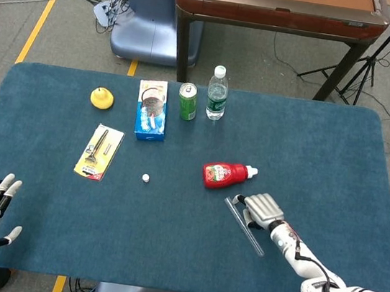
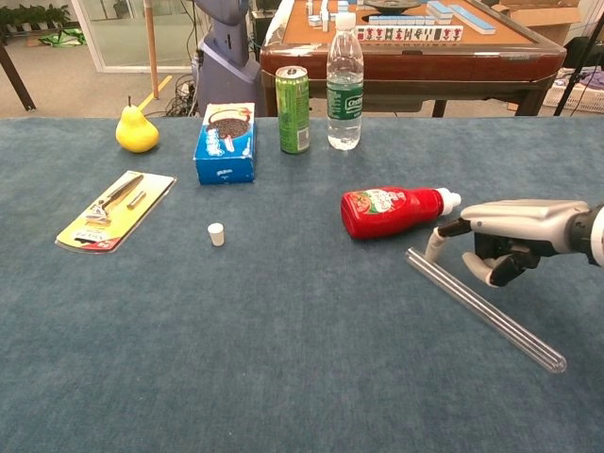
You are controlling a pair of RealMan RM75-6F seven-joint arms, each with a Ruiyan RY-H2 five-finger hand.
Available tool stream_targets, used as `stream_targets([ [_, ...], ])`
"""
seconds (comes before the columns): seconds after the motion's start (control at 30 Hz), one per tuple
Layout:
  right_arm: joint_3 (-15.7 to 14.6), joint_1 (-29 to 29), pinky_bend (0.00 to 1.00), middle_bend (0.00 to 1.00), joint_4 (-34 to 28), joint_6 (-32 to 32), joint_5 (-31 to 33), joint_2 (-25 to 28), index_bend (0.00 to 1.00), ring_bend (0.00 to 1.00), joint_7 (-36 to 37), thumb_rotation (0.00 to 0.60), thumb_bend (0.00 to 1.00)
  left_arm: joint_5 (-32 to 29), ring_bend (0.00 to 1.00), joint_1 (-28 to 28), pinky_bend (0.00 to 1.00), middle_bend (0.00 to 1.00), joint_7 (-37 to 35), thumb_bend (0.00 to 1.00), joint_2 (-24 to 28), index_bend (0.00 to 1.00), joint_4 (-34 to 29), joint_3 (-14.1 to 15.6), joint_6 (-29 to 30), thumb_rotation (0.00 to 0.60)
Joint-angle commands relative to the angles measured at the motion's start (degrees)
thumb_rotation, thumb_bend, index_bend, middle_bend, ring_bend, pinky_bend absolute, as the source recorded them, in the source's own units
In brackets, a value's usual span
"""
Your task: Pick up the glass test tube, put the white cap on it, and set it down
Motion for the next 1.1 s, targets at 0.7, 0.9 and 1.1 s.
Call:
stream_targets([
  [0.7,-7.4,-2.9,1.00,1.00,-16.6,3.3,-17.5,10.9,0.27,1.00,4.2,0.600,1.00,0.7,0.00,-0.3,0.00,0.00,0.1,0.20,0.0,0.00,-0.3,0.0,-0.1,0.600],
  [0.9,-9.3,-3.9,1.00,1.00,-16.9,3.7,-19.4,12.3,0.27,1.00,3.8,0.600,1.00,1.0,0.00,-0.3,0.00,0.00,0.5,0.20,0.0,0.00,-0.5,0.2,-0.1,0.600],
  [1.1,-10.0,-4.3,1.00,1.00,-16.5,3.0,-18.0,12.9,0.27,1.00,2.4,0.600,1.00,1.1,0.00,-0.2,0.00,0.00,0.6,0.20,-0.1,0.00,-0.6,0.2,0.0,0.600],
])
